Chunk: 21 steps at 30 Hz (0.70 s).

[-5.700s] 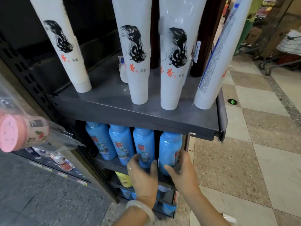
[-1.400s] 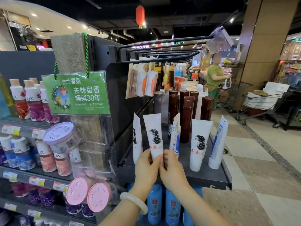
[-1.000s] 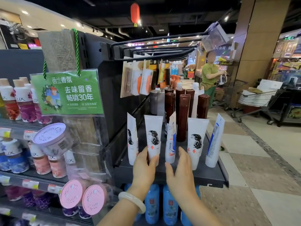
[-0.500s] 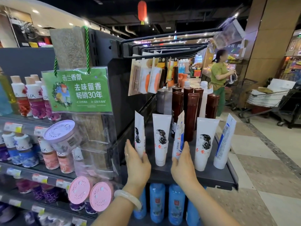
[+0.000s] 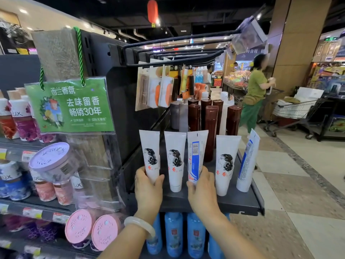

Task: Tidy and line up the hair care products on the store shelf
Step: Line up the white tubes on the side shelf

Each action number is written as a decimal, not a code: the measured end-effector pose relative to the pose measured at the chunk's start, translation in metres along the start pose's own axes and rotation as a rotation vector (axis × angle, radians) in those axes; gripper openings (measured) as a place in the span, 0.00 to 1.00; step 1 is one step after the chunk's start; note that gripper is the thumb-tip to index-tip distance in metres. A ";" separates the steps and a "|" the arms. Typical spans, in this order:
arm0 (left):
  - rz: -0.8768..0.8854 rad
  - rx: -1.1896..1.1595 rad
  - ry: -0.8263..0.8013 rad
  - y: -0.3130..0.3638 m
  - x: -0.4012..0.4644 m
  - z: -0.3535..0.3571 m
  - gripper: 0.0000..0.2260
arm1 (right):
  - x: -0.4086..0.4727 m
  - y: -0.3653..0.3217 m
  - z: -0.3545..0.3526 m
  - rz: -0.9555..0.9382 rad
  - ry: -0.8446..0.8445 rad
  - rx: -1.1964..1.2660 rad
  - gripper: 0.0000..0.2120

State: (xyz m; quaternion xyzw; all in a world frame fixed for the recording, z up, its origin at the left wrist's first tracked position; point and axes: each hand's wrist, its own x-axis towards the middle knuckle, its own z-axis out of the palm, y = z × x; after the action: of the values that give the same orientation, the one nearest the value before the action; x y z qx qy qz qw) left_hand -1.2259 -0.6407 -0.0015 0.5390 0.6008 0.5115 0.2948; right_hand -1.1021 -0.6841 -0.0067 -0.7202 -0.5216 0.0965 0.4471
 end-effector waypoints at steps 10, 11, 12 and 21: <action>0.062 0.033 -0.060 -0.005 -0.001 -0.005 0.22 | -0.008 -0.004 0.002 0.017 0.034 0.030 0.32; 0.065 0.033 -0.062 -0.005 -0.001 -0.005 0.22 | -0.009 -0.004 0.002 0.016 0.031 0.031 0.33; 0.069 0.036 -0.064 -0.006 -0.001 -0.005 0.22 | -0.009 -0.005 0.002 0.014 0.022 0.041 0.33; 0.073 0.034 -0.052 -0.008 0.001 -0.004 0.20 | -0.011 -0.007 -0.002 0.047 0.058 -0.010 0.32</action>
State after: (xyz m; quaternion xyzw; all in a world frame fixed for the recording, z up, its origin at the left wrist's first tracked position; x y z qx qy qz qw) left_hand -1.2326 -0.6402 -0.0077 0.5785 0.5814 0.4974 0.2825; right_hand -1.1108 -0.6937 -0.0041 -0.7368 -0.4920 0.0837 0.4561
